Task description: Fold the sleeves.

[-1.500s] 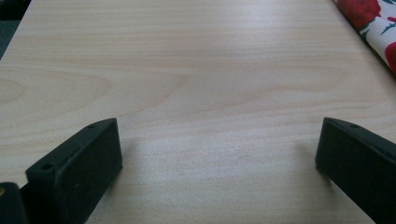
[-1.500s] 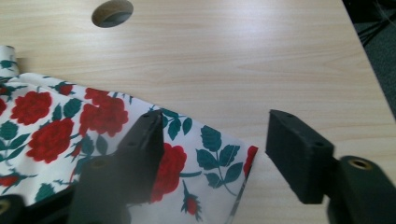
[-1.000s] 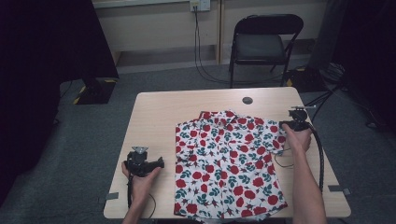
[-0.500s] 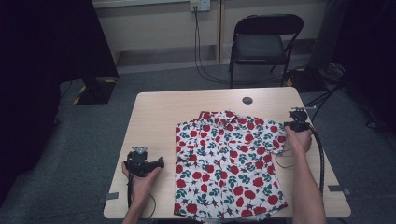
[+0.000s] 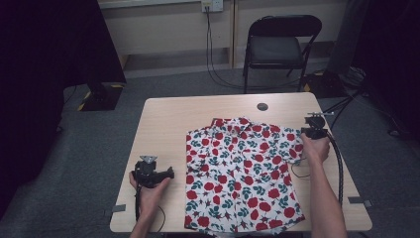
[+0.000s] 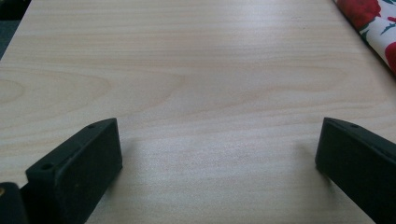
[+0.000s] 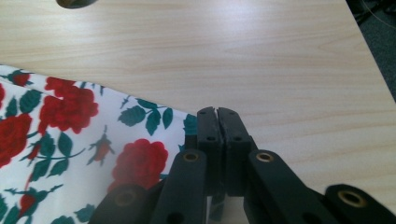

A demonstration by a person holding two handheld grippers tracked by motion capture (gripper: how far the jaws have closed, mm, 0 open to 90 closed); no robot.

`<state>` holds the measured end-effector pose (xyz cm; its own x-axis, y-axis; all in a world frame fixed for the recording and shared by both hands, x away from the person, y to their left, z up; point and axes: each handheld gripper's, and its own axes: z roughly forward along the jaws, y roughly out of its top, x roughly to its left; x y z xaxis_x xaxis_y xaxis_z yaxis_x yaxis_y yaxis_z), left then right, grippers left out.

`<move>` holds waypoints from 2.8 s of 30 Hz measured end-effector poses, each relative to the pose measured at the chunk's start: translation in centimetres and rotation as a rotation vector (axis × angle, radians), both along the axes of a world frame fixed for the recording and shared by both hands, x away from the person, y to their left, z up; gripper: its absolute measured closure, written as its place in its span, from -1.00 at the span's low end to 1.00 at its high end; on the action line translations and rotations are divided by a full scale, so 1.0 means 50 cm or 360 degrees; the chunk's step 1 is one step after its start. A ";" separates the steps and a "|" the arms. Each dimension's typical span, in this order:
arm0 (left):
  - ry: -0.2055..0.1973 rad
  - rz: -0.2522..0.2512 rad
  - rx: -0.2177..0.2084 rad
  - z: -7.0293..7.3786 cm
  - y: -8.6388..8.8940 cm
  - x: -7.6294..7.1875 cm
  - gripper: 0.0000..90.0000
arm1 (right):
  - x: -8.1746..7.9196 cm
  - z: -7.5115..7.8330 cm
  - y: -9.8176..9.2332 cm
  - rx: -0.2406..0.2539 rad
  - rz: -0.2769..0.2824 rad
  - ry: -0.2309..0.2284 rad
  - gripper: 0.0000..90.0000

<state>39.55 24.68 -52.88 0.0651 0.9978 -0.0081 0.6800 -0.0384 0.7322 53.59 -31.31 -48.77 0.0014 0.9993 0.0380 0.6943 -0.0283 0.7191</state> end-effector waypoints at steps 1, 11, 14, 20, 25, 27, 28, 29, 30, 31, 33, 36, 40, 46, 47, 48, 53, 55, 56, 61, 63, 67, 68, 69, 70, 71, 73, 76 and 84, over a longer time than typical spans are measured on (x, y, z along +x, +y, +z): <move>-0.0001 0.0001 -0.0003 0.000 0.000 0.000 -1.00 | -0.002 0.005 0.001 0.0006 0.0008 -0.0015 0.97; -0.0001 0.0005 -0.0002 0.000 0.000 0.000 -1.00 | -0.015 0.044 0.027 0.0011 0.0068 -0.0082 0.97; -0.0001 0.0005 -0.0002 0.000 0.000 0.000 -1.00 | -0.018 0.052 0.039 0.0008 0.0095 -0.0095 0.97; 0.0000 0.0004 -0.0002 0.000 0.000 0.000 -1.00 | -0.019 0.061 0.061 -0.0005 0.0120 -0.0113 0.97; 0.0000 0.0004 -0.0002 0.000 0.000 0.000 -1.00 | -0.022 0.066 0.083 -0.0004 0.0154 -0.0128 0.97; -0.0001 0.0004 -0.0002 0.000 0.000 0.000 -1.00 | -0.023 0.068 0.089 -0.0005 0.0170 -0.0130 0.97; -0.0001 0.0005 -0.0003 0.000 0.000 0.000 -1.00 | -0.023 0.069 0.094 -0.0011 0.0172 -0.0134 0.97; -0.0001 0.0004 -0.0003 0.000 0.000 0.000 -1.00 | -0.023 0.070 0.098 -0.0004 0.0178 -0.0132 0.97; -0.0001 0.0004 -0.0003 0.000 0.000 0.000 -1.00 | -0.023 0.070 0.102 -0.0005 0.0186 -0.0134 0.97; -0.0001 0.0005 -0.0003 0.000 0.000 0.000 -1.00 | -0.023 0.070 0.107 -0.0008 0.0193 -0.0134 0.97; -0.0001 0.0004 -0.0002 0.000 0.000 0.000 -1.00 | -0.023 0.071 0.117 -0.0012 0.0205 -0.0137 0.97; -0.0001 0.0004 -0.0003 0.000 0.000 0.000 -1.00 | -0.020 0.073 0.131 -0.0025 0.0218 -0.0134 0.97; -0.0001 0.0004 -0.0003 0.000 0.000 0.000 -1.00 | -0.017 0.074 0.152 -0.0049 0.0246 -0.0137 0.97; -0.0001 0.0004 -0.0003 0.000 0.000 0.000 -1.00 | -0.013 0.074 0.178 -0.0034 0.0275 -0.0136 0.97; -0.0001 0.0004 -0.0003 0.000 0.000 0.000 -1.00 | -0.012 0.074 0.183 -0.0035 0.0282 -0.0136 0.97; -0.0001 0.0004 -0.0003 0.000 0.000 0.000 -1.00 | -0.011 0.074 0.187 -0.0034 0.0288 -0.0132 0.97; -0.0001 0.0004 -0.0003 0.000 0.000 0.000 -1.00 | -0.007 0.069 0.209 -0.0043 0.0314 -0.0127 0.97; -0.0001 0.0004 -0.0002 0.000 0.000 0.000 -1.00 | -0.005 0.067 0.219 -0.0039 0.0326 -0.0129 0.97; -0.0001 0.0004 -0.0002 0.000 0.000 0.000 -1.00 | -0.005 0.065 0.224 -0.0040 0.0335 -0.0125 0.97; -0.0001 0.0004 -0.0003 0.000 0.000 0.000 -1.00 | 0.001 0.054 0.248 -0.0051 0.0386 -0.0099 0.97; -0.0001 0.0004 -0.0003 0.000 0.000 0.000 -1.00 | 0.004 0.047 0.259 -0.0072 0.0400 -0.0079 0.97; 0.0001 0.0002 -0.0001 0.000 0.000 0.000 -1.00 | 0.007 0.036 0.275 -0.0078 0.0423 -0.0062 0.97; 0.0001 0.0002 -0.0001 0.000 0.000 0.000 -1.00 | 0.008 0.034 0.278 -0.0076 0.0427 -0.0055 0.97; 0.0000 0.0002 -0.0001 0.000 0.000 0.000 -1.00 | 0.009 0.031 0.281 -0.0079 0.0433 -0.0049 0.97; 0.0001 0.0002 -0.0001 0.000 0.000 0.000 -1.00 | 0.010 0.029 0.284 -0.0085 0.0435 -0.0044 0.97; 0.0001 0.0001 -0.0001 0.000 0.000 0.000 -1.00 | 0.011 0.026 0.287 -0.0083 0.0437 -0.0033 0.97; 0.0001 0.0002 -0.0001 0.000 0.000 0.000 -1.00 | 0.013 0.020 0.290 -0.0094 0.0443 -0.0024 0.97; 0.0001 0.0002 -0.0001 0.000 0.000 0.000 -1.00 | 0.018 0.011 0.293 -0.0094 0.0446 0.0003 0.97; 0.0001 0.0002 0.0000 0.000 0.000 0.000 -1.00 | 0.027 -0.009 0.295 -0.0117 0.0442 0.0055 0.96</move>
<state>39.57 24.70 -52.86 0.0640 0.9979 -0.0083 0.6803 -0.0376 0.7319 54.95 -16.58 -49.21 -0.2728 0.9616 -0.0299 0.6925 0.2179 0.6878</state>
